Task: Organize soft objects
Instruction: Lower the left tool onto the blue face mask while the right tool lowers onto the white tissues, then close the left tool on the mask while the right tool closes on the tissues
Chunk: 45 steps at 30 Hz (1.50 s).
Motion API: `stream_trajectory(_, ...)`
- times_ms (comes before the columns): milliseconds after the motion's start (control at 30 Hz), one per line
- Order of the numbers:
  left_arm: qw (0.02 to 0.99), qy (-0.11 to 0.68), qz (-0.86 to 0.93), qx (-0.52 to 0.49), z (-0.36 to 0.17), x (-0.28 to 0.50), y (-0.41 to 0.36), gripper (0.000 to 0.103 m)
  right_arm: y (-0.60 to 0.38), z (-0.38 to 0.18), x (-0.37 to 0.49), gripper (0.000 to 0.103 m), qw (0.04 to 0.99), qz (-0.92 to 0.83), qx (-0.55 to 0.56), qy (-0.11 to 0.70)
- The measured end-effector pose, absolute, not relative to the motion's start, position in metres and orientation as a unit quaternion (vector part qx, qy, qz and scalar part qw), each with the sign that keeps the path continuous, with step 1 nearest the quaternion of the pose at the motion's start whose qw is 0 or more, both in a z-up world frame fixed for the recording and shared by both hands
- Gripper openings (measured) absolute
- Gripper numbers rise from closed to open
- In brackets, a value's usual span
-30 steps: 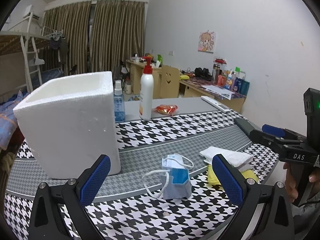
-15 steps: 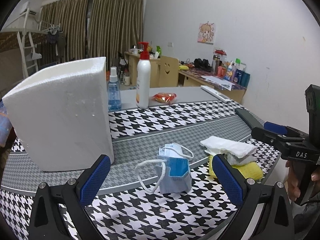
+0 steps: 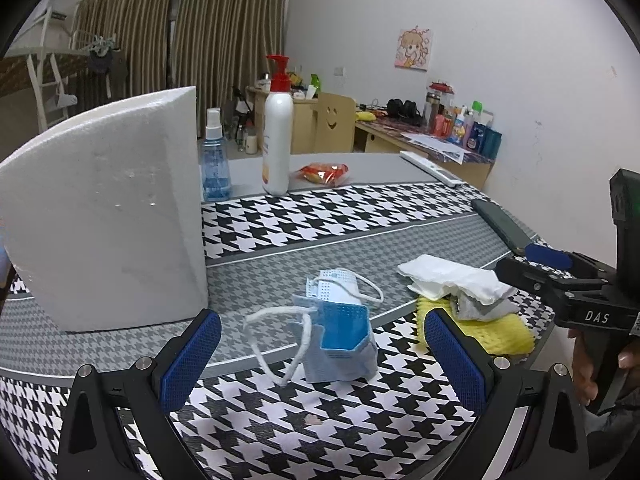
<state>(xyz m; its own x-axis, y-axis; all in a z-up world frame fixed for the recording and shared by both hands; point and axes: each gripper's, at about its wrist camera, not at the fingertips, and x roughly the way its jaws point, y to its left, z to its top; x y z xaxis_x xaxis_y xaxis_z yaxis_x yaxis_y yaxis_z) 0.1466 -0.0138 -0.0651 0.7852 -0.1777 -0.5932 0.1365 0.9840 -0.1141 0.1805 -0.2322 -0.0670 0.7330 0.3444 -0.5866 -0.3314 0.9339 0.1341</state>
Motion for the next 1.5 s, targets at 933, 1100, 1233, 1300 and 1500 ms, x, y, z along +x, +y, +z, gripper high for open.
stream_trajectory(933, 0.922, 0.371, -0.100, -0.044, -0.086, 0.168, -0.019, 0.096, -0.230, -0.088, 0.203, 0.084, 0.910, 0.186, 0.003, 0.370)
stream_trajectory(1100, 0.920, 0.375, -0.106, -0.044, -0.088, 0.169, -0.019, 0.084, -0.229, -0.090, 0.202, 0.077, 0.906, 0.193, 0.010, 0.376)
stream_trajectory(1233, 0.918, 0.378, -0.112, -0.044, -0.088, 0.170, -0.021, 0.076, -0.229, -0.091, 0.201, 0.064, 0.904, 0.194, 0.009, 0.382)
stream_trajectory(1300, 0.916, 0.382, -0.115, -0.045, -0.089, 0.171, -0.021, 0.073, -0.229, -0.093, 0.201, 0.055, 0.902, 0.194, 0.010, 0.386)
stream_trajectory(1500, 0.912, 0.388, -0.122, -0.046, -0.092, 0.175, -0.024, 0.052, -0.229, -0.097, 0.200, 0.034, 0.899, 0.194, 0.007, 0.393)
